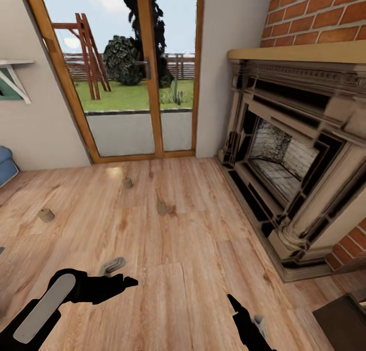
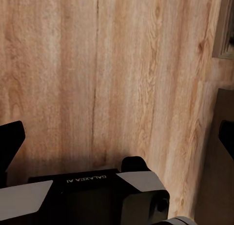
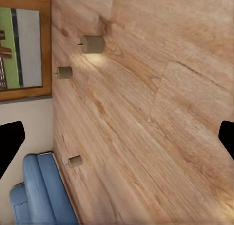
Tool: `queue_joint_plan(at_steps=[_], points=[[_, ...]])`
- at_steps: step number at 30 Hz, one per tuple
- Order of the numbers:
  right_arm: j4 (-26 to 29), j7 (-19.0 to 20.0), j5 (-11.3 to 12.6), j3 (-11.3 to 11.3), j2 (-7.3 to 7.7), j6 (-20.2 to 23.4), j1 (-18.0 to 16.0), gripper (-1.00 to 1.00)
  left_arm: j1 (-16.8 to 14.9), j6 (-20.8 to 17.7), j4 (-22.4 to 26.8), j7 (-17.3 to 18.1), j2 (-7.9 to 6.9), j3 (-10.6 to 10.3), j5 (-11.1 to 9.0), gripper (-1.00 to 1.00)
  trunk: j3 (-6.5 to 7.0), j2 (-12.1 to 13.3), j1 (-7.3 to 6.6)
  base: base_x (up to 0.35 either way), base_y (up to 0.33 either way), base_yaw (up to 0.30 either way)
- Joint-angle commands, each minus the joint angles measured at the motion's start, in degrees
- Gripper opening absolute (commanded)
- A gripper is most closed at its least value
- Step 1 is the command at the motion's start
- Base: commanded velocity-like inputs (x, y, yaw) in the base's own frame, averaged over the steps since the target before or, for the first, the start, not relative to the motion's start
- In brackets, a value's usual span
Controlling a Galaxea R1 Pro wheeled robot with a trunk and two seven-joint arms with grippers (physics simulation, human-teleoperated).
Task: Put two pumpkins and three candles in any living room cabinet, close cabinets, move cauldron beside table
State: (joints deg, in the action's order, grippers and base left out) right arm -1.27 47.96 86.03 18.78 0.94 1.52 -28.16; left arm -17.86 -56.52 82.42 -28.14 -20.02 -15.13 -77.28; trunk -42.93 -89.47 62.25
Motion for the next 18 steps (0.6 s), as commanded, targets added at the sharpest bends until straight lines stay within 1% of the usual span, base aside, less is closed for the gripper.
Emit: queue_joint_plan(at_steps=[1, 8, 10, 12, 14, 15, 16, 17, 18], points=[[-0.14, 0.30, 0.54, 0.46, 0.01, 0.16, -0.05, 1.00, -0.06, 0.01, 0.03, -0.60, -0.07, -0.10, -0.59, 1.00, -0.05, -0.02, 0.00, 0.000, 0.000, 0.150], [-0.06, 0.29, 0.54, 0.47, -0.04, 0.07, -0.05, 1.00, -0.06, 0.01, 0.02, -0.60, -0.27, -0.08, -0.56, 1.00, -0.05, -0.02, 0.00, 0.015, 0.000, 0.033], [-0.08, 0.18, 0.55, 0.42, 0.00, 0.06, -0.05, 1.00, -0.06, 0.05, -0.10, -0.60, -0.33, -0.08, -0.53, 1.00, -0.05, -0.02, 0.00, 0.173, 0.041, 0.003], [-0.12, -0.95, 0.61, 0.38, 0.15, 0.11, -0.05, 1.00, -0.06, 0.08, -0.55, -0.60, -0.36, -0.07, -0.48, 1.00, -0.05, -0.02, 0.00, 0.189, 0.035, 0.001], [-0.10, -4.20, 0.63, 0.44, 0.18, 0.52, -0.05, 1.00, -0.10, 0.09, -0.79, -0.60, -0.37, -0.13, -0.42, 1.00, -0.05, -0.02, 0.00, 0.085, 0.014, 0.000], [-0.08, -6.80, 0.63, 0.48, 0.19, 0.70, -0.05, 1.00, -0.12, 0.09, -0.84, -0.60, -0.40, -0.14, -0.14, 1.00, -0.05, -0.02, 0.00, 0.042, 0.007, 0.000], [0.00, -9.77, 0.58, 0.51, 0.22, 0.82, -0.05, 1.00, -0.13, 0.09, -0.90, -0.60, -0.41, -0.15, 0.67, 1.00, -0.05, -0.02, 0.00, 0.027, 0.005, 0.000], [0.13, -12.93, 0.50, 0.57, 0.24, 0.88, -0.05, 1.00, -0.14, 0.09, -0.95, -0.63, -0.35, -0.15, 2.07, 1.00, -0.05, -0.02, 0.00, 0.017, 0.003, 0.000], [0.30, -16.16, 0.19, 0.83, 0.26, 0.90, -0.05, 1.00, -0.14, 0.11, -0.98, -0.65, -0.21, -0.16, 4.05, 1.00, -0.05, -0.02, 0.00, 0.011, 0.002, 0.000]])
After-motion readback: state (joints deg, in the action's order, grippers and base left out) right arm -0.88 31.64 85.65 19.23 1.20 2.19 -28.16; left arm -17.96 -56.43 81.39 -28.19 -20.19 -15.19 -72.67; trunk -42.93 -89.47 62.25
